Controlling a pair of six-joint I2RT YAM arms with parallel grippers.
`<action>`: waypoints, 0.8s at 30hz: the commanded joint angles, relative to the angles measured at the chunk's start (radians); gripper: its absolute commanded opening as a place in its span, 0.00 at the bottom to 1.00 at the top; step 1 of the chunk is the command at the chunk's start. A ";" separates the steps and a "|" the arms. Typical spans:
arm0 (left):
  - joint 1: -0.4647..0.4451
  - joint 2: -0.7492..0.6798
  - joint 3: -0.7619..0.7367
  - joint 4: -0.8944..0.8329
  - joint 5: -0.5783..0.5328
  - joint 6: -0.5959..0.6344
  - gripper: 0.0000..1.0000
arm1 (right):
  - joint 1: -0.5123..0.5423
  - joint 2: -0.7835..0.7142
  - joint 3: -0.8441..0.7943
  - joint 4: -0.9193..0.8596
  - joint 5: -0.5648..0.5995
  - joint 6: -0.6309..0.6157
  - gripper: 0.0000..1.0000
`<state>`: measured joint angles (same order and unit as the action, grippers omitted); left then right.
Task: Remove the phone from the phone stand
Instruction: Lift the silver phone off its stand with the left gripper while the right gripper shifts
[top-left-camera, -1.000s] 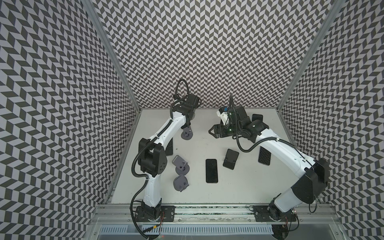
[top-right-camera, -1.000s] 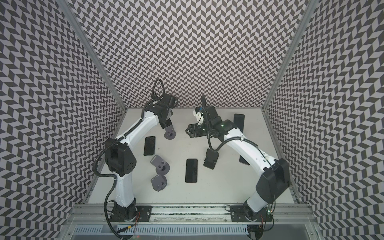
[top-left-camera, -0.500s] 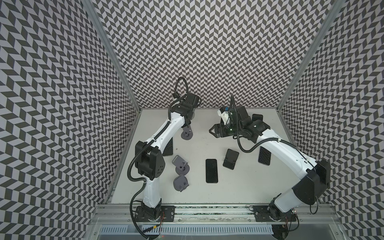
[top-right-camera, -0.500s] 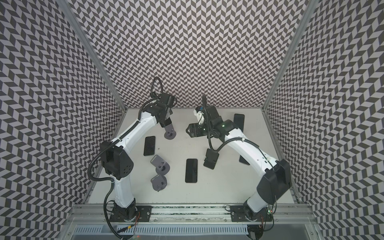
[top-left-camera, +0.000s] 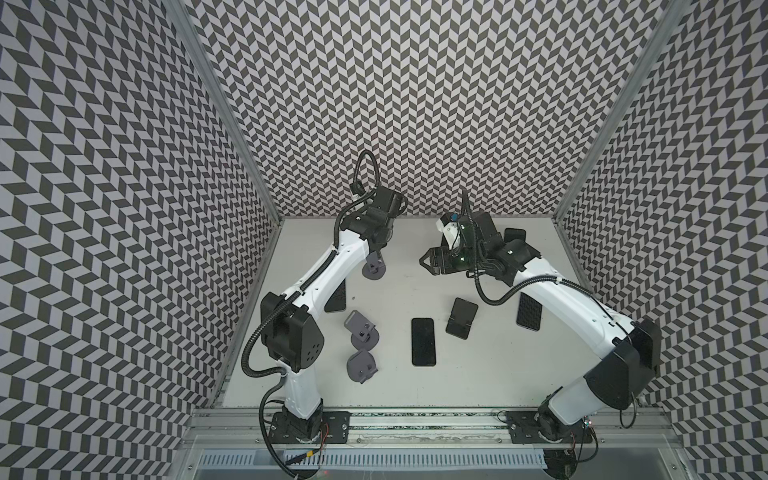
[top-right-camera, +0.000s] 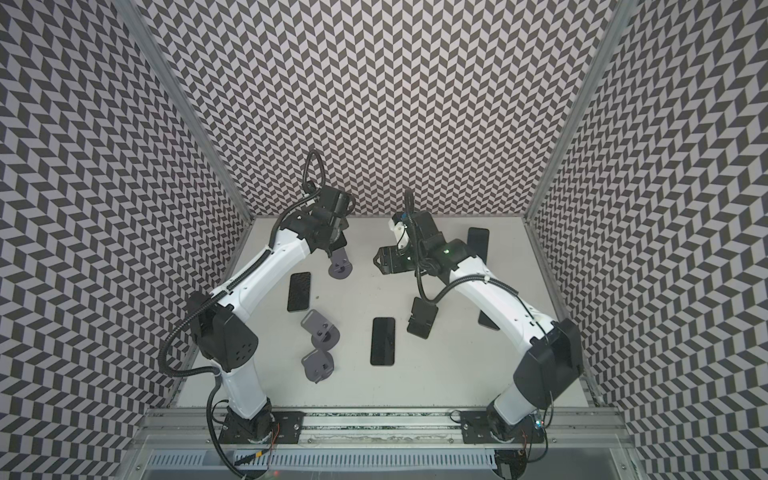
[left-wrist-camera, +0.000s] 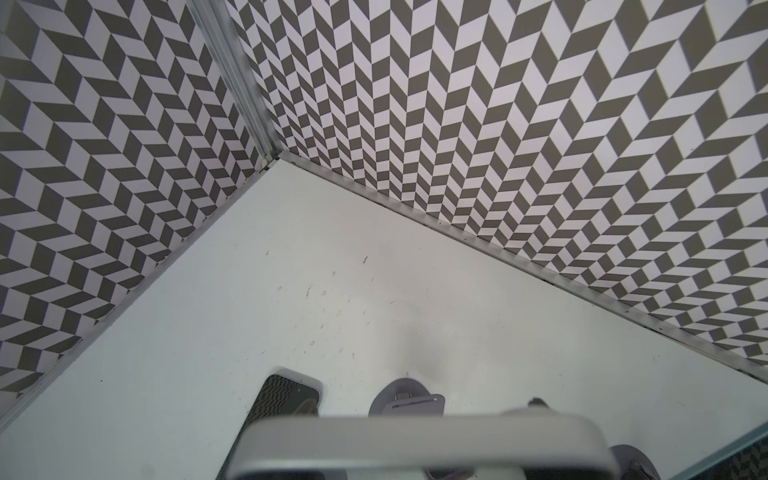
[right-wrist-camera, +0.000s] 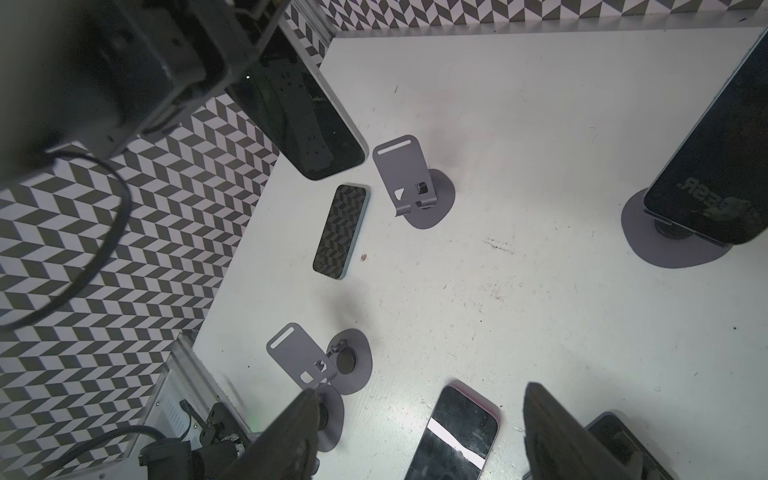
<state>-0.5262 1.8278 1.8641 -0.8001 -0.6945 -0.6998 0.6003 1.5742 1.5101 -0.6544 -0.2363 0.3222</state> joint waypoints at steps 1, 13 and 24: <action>-0.018 -0.059 -0.006 0.057 -0.056 0.022 0.68 | 0.006 -0.047 0.031 0.018 0.038 -0.008 0.75; -0.084 -0.131 -0.025 0.074 -0.067 0.076 0.67 | 0.003 -0.068 0.042 0.019 0.078 -0.018 0.75; -0.130 -0.161 -0.039 0.054 -0.033 0.091 0.67 | -0.008 -0.104 0.016 0.003 0.118 -0.024 0.75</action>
<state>-0.6434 1.7058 1.8263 -0.7647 -0.7143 -0.6128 0.5987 1.5204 1.5215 -0.6727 -0.1452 0.3103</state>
